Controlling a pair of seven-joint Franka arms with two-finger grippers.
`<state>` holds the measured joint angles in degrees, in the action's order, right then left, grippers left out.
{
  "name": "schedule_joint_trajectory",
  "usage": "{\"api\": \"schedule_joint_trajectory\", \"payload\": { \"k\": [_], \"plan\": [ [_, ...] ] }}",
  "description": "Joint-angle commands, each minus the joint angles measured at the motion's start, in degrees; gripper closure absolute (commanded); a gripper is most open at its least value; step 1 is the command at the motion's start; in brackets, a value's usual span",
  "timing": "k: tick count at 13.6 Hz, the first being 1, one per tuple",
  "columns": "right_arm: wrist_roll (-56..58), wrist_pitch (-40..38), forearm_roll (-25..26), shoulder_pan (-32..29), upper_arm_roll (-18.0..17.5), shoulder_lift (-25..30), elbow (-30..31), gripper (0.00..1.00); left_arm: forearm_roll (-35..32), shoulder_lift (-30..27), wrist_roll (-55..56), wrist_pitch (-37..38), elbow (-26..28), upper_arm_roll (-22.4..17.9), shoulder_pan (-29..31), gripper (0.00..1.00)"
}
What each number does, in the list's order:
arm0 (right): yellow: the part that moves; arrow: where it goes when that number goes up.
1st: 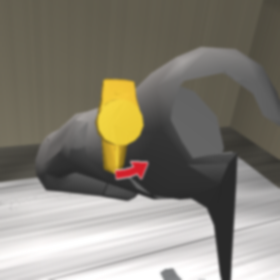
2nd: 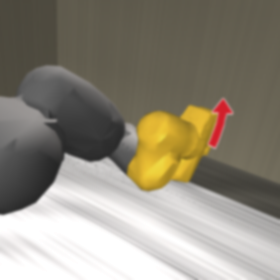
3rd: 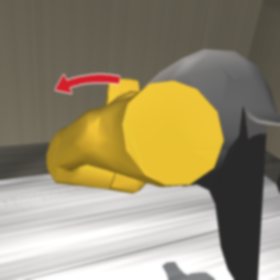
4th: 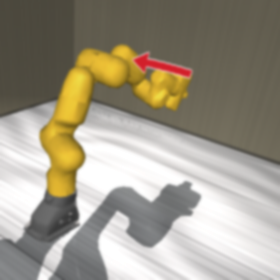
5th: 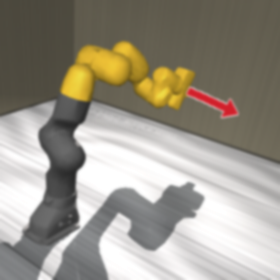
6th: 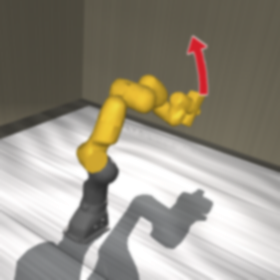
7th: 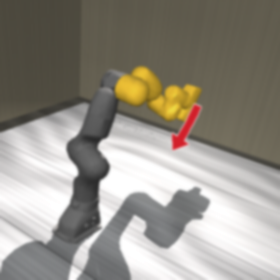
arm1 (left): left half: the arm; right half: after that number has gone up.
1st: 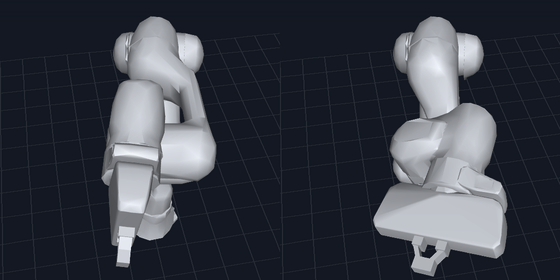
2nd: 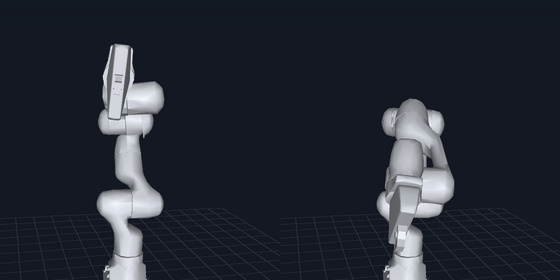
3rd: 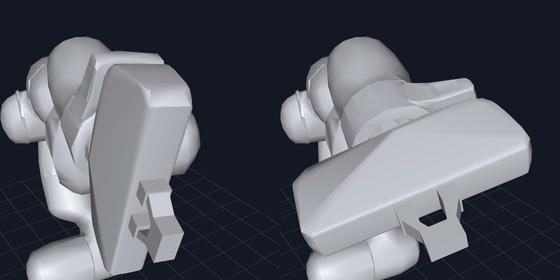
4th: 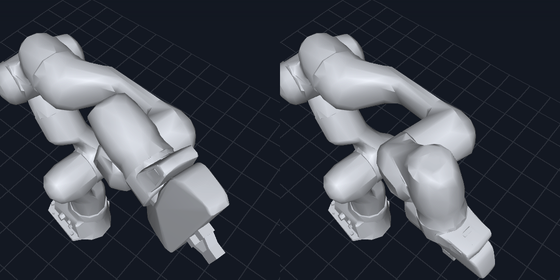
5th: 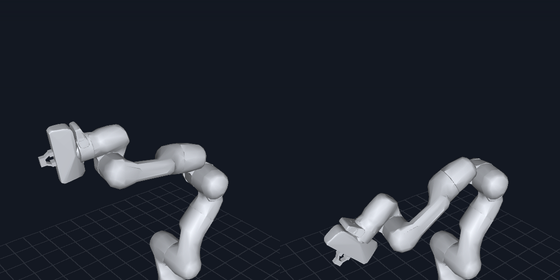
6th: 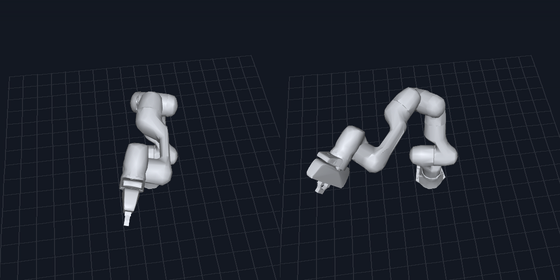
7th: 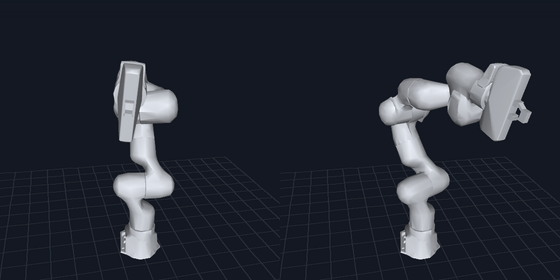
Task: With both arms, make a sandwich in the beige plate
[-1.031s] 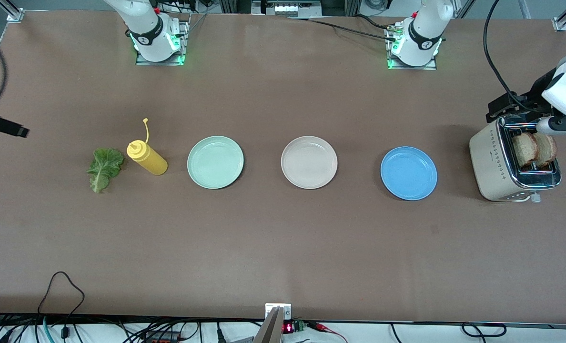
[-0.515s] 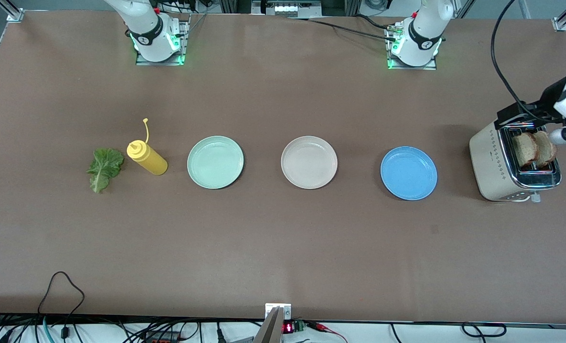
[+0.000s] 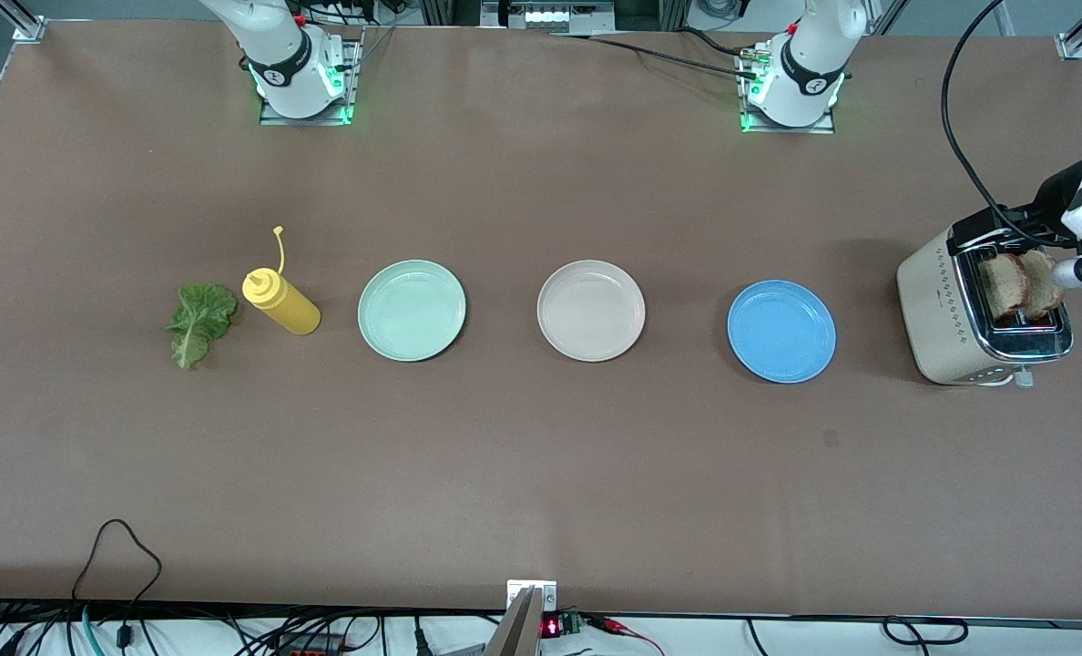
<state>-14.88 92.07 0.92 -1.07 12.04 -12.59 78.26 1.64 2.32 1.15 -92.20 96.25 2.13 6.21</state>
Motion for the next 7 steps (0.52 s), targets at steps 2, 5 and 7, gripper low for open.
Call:
{"api": "schedule_joint_trajectory", "payload": {
  "k": [2, 5, 7],
  "plan": [
    [-0.8, 0.3, 0.4, -0.2, -0.5, -0.1, -0.5, 0.0, -1.2, 4.3, -1.4, -0.1, -2.8, 0.0, 3.2, 0.0],
    [-0.8, 0.4, 0.5, -0.3, -0.4, -0.2, -0.5, 0.0, -1.4, 11.4, -3.7, -0.2, -7.4, 0.0, 9.8, 0.0],
    [-0.9, 0.5, 0.5, -0.4, -0.4, -0.2, -0.5, 0.0, -1.5, 15.8, -4.8, 0.0, -11.4, 0.0, 12.6, 0.0]
  ]
}}
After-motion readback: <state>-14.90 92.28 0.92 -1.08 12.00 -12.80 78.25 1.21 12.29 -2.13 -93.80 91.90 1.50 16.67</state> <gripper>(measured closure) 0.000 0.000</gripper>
